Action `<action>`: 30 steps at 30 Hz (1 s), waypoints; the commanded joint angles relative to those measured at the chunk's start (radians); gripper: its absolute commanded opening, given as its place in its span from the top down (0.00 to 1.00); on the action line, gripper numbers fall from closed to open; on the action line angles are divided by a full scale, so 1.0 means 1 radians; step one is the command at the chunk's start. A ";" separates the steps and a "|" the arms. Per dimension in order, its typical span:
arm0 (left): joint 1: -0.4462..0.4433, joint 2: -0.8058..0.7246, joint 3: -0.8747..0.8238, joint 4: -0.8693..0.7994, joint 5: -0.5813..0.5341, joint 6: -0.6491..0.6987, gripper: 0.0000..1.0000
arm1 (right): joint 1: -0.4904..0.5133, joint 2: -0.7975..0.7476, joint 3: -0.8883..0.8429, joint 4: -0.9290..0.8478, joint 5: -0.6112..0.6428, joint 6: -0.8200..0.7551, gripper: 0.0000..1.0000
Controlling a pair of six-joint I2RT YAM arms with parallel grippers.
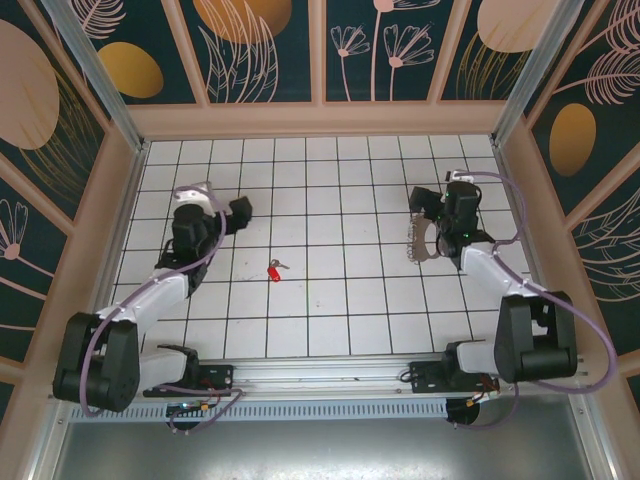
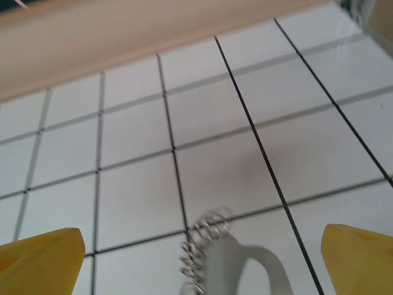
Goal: Put the keys on the keyring
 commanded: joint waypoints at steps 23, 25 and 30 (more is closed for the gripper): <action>-0.152 -0.021 -0.012 -0.034 0.127 -0.045 0.01 | -0.018 0.497 0.357 -0.316 -0.178 -0.082 0.43; -0.152 -0.019 -0.013 -0.029 0.128 -0.049 0.01 | -0.016 0.508 0.358 -0.321 -0.183 -0.087 0.48; -0.152 -0.023 -0.017 -0.030 0.109 -0.049 0.02 | 0.012 0.531 0.370 -0.351 -0.189 -0.107 0.57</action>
